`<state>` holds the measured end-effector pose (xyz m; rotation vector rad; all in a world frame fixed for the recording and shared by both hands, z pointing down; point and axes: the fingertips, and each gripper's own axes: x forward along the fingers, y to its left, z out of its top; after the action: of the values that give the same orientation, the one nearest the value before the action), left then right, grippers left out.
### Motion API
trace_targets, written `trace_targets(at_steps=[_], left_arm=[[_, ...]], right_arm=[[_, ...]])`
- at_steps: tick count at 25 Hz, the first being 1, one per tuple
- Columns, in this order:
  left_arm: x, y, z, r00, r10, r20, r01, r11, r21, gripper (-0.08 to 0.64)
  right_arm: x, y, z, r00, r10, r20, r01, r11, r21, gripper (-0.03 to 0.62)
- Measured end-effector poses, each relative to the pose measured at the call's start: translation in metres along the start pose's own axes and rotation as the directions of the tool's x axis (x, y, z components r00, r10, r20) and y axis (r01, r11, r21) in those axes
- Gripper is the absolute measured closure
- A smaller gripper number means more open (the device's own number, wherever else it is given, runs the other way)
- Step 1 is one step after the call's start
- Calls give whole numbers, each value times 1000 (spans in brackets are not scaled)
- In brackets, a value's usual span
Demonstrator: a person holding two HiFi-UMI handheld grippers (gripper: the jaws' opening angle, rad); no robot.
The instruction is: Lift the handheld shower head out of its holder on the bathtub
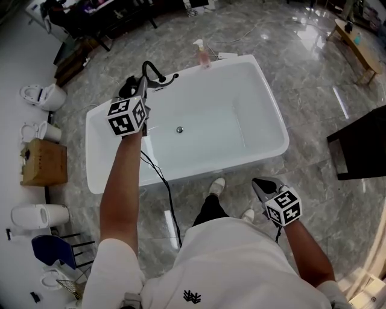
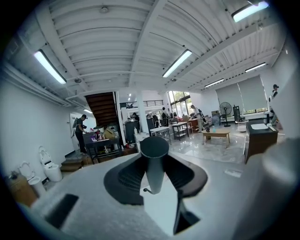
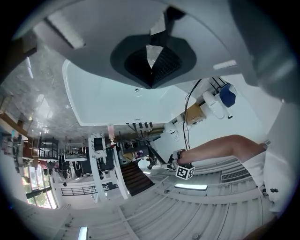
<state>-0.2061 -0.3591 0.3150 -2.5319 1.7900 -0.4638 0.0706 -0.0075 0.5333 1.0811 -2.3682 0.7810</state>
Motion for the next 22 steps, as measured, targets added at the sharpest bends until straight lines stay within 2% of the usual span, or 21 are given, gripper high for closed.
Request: trace_targets(at_steps=[22], left_arm=[[-137,-32,12,999,1,46,-2,1000,4,420]], right_arm=[[-6,24,2,996,87,-16,-88,991,-98,578]])
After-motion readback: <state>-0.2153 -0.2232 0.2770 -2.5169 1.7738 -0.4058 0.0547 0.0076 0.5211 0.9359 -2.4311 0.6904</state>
